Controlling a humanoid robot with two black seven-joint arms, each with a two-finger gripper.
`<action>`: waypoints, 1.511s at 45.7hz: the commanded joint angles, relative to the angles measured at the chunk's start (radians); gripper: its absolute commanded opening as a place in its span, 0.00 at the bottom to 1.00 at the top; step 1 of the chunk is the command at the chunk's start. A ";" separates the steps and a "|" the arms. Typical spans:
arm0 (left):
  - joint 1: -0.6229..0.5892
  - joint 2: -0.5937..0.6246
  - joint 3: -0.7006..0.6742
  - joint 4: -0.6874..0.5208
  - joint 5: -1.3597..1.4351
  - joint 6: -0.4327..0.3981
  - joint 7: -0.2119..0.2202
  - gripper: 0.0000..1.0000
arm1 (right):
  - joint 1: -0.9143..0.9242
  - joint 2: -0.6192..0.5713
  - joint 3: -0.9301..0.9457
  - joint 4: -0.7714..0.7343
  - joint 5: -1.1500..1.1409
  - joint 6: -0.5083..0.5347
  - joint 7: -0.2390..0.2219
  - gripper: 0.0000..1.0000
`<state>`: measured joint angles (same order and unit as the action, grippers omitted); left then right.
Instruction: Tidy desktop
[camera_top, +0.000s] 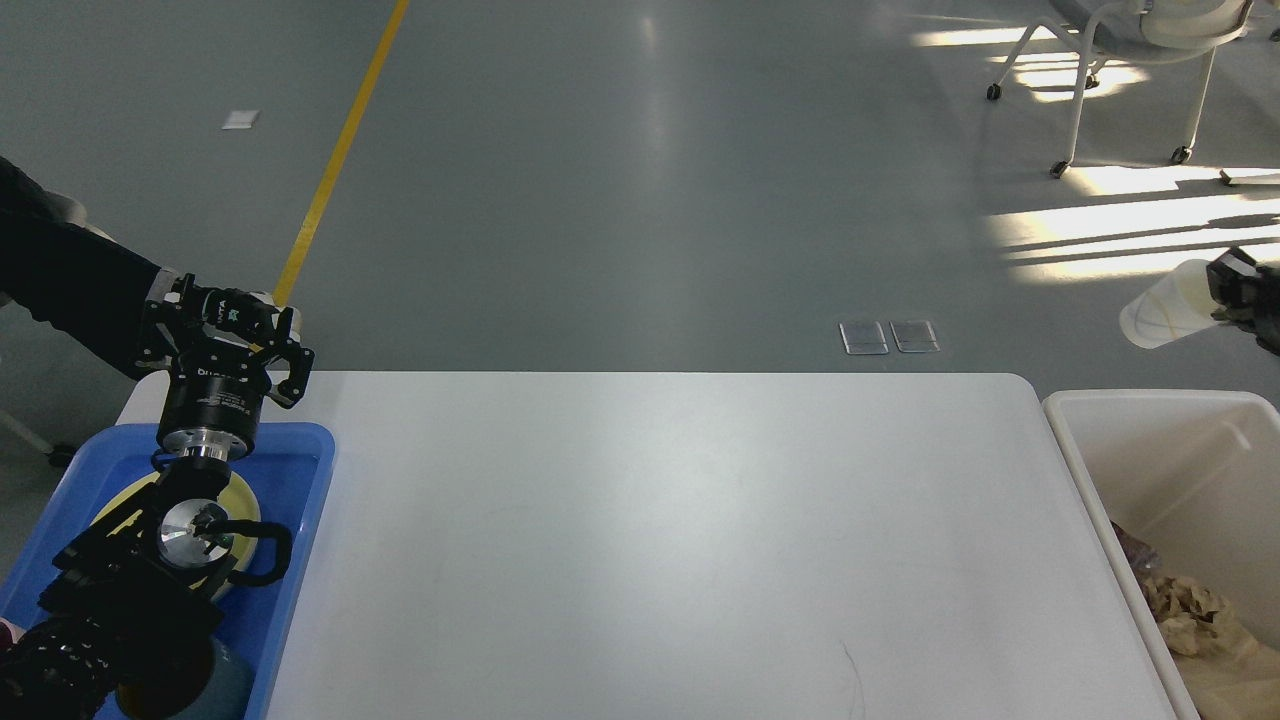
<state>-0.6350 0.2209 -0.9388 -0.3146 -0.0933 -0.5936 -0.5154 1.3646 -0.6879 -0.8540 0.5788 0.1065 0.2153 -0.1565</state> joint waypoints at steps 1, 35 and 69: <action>0.000 0.000 0.000 0.000 0.000 0.000 0.000 0.97 | -0.131 0.001 0.020 -0.092 -0.002 -0.004 0.000 0.00; 0.000 0.000 0.000 0.000 0.000 0.000 0.000 0.97 | -0.380 0.031 0.274 -0.201 0.013 -0.162 0.002 1.00; 0.000 0.000 0.000 0.000 0.000 0.000 0.000 0.97 | -0.456 0.264 1.728 0.033 -0.002 -0.154 0.179 1.00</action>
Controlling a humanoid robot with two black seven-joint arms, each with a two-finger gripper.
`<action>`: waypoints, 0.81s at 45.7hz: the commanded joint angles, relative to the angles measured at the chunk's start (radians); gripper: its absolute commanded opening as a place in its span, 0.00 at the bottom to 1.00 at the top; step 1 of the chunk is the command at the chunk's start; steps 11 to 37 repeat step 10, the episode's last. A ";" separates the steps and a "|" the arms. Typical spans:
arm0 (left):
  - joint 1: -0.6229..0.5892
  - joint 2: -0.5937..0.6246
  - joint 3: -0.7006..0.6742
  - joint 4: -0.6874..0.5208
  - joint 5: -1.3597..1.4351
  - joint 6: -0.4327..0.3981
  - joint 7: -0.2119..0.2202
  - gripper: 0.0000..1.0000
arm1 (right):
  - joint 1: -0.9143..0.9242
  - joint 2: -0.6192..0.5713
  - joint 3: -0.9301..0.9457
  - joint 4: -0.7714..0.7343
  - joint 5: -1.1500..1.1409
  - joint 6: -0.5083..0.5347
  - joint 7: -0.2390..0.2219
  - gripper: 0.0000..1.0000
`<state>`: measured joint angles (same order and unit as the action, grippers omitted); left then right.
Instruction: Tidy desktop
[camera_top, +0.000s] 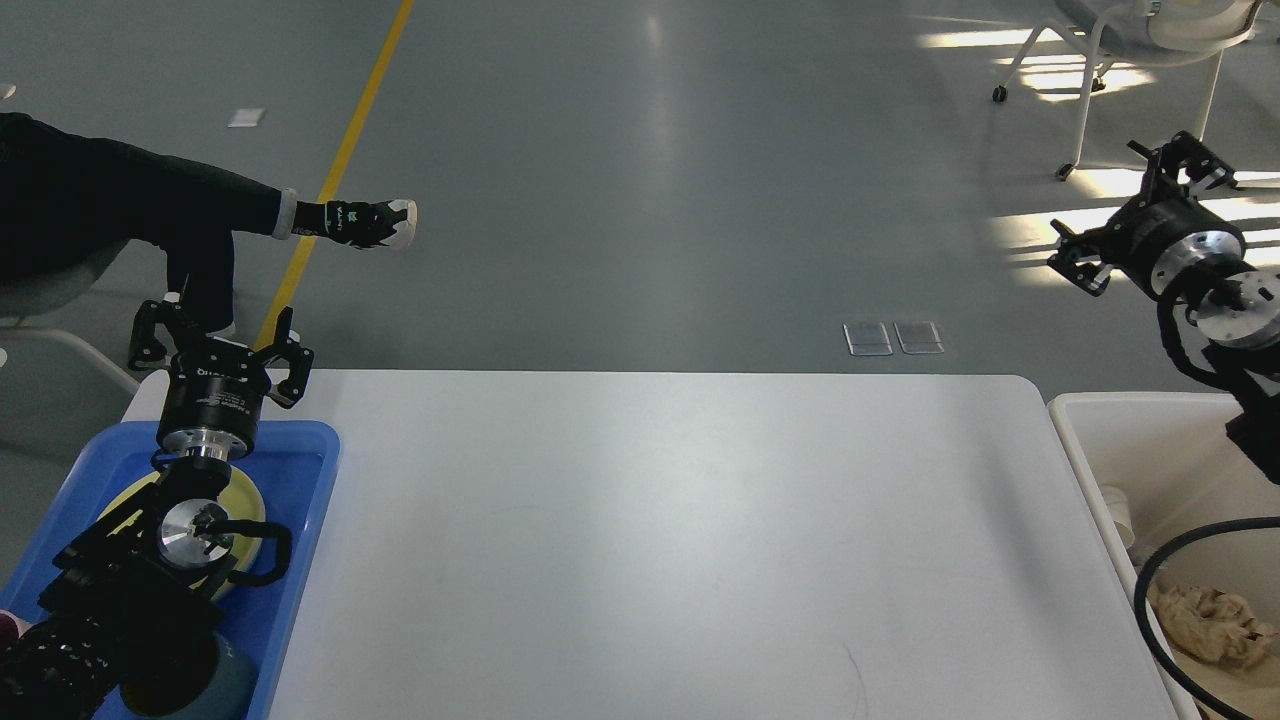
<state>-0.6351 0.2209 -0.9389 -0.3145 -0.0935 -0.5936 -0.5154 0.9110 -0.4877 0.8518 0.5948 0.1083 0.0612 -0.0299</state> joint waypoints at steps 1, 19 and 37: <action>0.000 0.000 0.000 0.000 0.000 0.000 0.000 0.97 | -0.003 0.075 0.023 0.016 -0.004 0.000 0.059 1.00; 0.000 0.000 0.000 0.000 0.000 0.000 0.000 0.97 | -0.012 0.156 0.019 0.007 -0.006 0.000 0.146 1.00; 0.000 0.000 0.000 0.000 0.000 0.000 0.000 0.97 | -0.012 0.156 0.019 0.007 -0.006 0.000 0.146 1.00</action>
